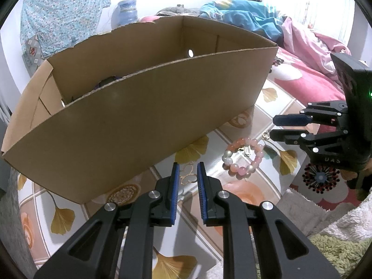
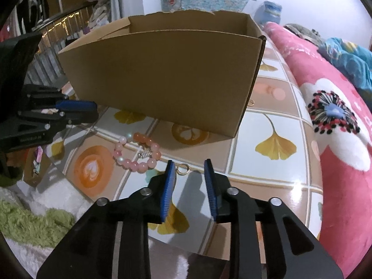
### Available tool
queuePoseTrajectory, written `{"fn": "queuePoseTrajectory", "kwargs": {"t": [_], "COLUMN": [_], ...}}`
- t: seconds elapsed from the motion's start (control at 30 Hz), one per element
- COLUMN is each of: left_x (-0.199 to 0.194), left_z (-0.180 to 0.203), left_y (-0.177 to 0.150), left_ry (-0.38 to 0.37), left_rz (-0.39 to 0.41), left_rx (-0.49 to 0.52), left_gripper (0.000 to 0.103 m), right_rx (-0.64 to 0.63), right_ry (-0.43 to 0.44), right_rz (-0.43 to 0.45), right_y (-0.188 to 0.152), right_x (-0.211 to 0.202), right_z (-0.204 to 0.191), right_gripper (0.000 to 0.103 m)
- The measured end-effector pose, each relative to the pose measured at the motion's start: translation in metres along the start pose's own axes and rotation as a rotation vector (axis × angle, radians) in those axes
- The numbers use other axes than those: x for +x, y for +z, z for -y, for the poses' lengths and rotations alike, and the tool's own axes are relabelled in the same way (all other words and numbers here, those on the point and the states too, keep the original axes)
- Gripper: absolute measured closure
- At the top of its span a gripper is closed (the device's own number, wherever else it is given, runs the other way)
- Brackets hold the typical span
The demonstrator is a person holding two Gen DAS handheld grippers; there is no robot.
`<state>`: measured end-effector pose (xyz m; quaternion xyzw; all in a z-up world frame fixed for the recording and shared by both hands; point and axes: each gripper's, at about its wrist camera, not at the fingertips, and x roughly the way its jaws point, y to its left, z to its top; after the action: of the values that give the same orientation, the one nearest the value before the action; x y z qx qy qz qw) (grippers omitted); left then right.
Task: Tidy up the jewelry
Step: 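Carry the ring and charm over the box with both tools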
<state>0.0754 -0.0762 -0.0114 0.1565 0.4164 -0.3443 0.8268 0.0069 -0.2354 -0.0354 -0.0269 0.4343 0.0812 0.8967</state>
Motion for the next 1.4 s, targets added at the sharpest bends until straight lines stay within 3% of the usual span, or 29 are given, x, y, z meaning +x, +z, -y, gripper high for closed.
{"fn": "queuePoseTrajectory", "kwargs": {"t": [0.2,0.33,0.77,0.9,1.13,1.33,1.4], "left_x": [0.002,0.002,-0.008,-0.025,-0.088,-0.115,-0.115], "left_z": [0.0,0.0,-0.001,0.0,0.008,0.005,-0.003], "left_y": [0.0,0.0,-0.001,0.002,0.027,0.055,0.064], "left_ry": [0.0,0.001,0.0,-0.034,-0.125,-0.183,-0.187], "left_rz": [-0.006,-0.006,0.021,0.046,0.186,0.273,0.277], "left_rx": [-0.001,-0.002,-0.006,-0.025,-0.023,-0.023,-0.032], "left_gripper": [0.088,0.088,0.088,0.088,0.088,0.088,0.088], "right_rx": [0.03,0.013,0.04,0.037,0.012,-0.021,-0.031], "right_ry": [-0.04,-0.052,-0.038,-0.053,-0.045,0.018,0.05], "right_rz": [-0.003,0.002,0.024,0.071,0.22,0.326,0.321], "right_y": [-0.002,-0.003,-0.003,0.004,0.036,0.076,0.094], "right_x": [0.012,0.012,0.007,-0.013,-0.063,-0.084,-0.079], "right_z": [-0.007,-0.014,0.002,0.006,0.011,0.012,0.015], "right_gripper": [0.079,0.092,0.093,0.093,0.093,0.093,0.093]}}
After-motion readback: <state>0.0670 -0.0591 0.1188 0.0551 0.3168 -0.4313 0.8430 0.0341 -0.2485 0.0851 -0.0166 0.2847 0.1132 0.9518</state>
